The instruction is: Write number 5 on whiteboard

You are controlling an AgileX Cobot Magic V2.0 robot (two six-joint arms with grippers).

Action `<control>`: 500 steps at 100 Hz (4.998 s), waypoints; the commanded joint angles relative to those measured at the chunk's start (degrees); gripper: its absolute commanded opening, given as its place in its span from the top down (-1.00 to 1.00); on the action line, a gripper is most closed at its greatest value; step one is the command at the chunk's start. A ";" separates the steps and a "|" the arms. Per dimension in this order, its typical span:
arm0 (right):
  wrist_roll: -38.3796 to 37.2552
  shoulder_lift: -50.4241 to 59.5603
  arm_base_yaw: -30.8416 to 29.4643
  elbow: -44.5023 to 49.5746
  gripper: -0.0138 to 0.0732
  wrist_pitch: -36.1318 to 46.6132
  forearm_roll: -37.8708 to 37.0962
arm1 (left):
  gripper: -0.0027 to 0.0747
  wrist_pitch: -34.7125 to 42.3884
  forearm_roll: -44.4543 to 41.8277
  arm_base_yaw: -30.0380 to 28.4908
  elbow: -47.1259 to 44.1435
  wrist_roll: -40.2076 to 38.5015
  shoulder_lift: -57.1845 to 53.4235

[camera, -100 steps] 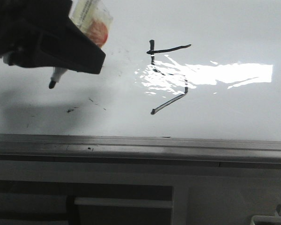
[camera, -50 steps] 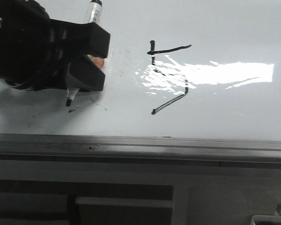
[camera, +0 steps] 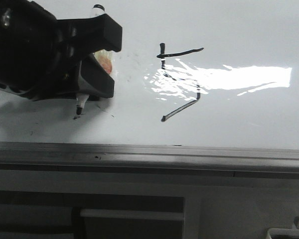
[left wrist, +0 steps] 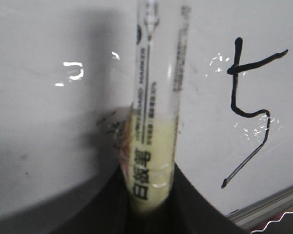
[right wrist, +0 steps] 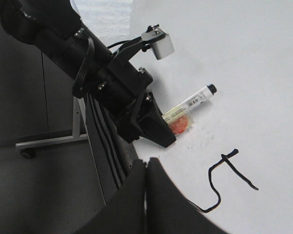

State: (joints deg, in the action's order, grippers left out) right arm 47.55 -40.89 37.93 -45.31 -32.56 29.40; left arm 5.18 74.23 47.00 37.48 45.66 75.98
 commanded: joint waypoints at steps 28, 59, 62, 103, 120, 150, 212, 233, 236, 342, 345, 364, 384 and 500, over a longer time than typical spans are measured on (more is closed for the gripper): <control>-0.34 0.19 -0.44 -1.45 0.82 4.28 1.64 | 0.38 5.34 1.42 -0.28 0.56 -0.36 0.91; -0.34 0.19 -0.44 -1.45 0.82 4.28 1.64 | -0.08 6.29 1.42 -0.28 0.56 -0.36 0.91; -0.34 0.19 -0.44 -1.45 0.82 4.28 1.64 | -0.08 6.44 1.42 -0.28 0.56 -0.36 0.91; -0.34 0.19 -0.44 -1.45 0.82 4.17 1.64 | -0.38 7.08 1.42 -0.28 0.79 -0.36 0.35; -0.34 0.91 -0.44 -1.45 0.82 5.39 1.64 | -0.45 5.02 -2.24 0.52 3.62 0.51 -3.88; -0.58 9.92 -1.33 1.29 0.82 7.34 -3.82 | 0.11 3.07 -16.24 1.98 2.13 0.51 -19.73; -8.04 40.99 -8.64 20.22 0.80 8.80 -11.70 | 0.98 2.30 -21.42 1.88 -17.39 0.51 -41.41; -8.04 40.99 -8.64 20.22 0.80 8.80 -11.70 | 0.98 1.24 -21.42 1.88 -18.63 0.51 -41.41; -8.04 40.99 -8.64 20.22 0.80 8.80 -11.70 | 0.98 1.24 -21.42 1.88 -18.75 0.51 -41.41; -8.04 40.99 -8.64 20.22 0.80 8.80 -11.70 | 0.98 8.34 -48.04 -12.35 -36.07 -16.71 -72.87; -8.04 40.99 -8.64 20.22 0.80 8.80 -11.70 | 0.98 6.69 -49.96 -14.48 -36.34 -19.36 -73.48; -8.04 40.99 -8.64 20.22 0.80 8.80 -11.70 | 0.98 -2.60 -53.82 -26.09 -38.84 -25.60 -77.84; -8.04 40.99 -8.64 20.22 0.80 8.80 -11.70 | 0.98 -14.15 -57.56 -32.25 -38.72 -28.80 -77.69; -11.85 41.10 -9.75 24.73 0.80 11.26 -13.22 | 0.98 -21.72 -57.60 -32.83 -38.83 -32.94 -77.69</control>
State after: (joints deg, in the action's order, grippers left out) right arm 38.93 0.78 29.30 -21.54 -27.44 16.80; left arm -19.48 16.30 14.37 0.10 13.14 -0.21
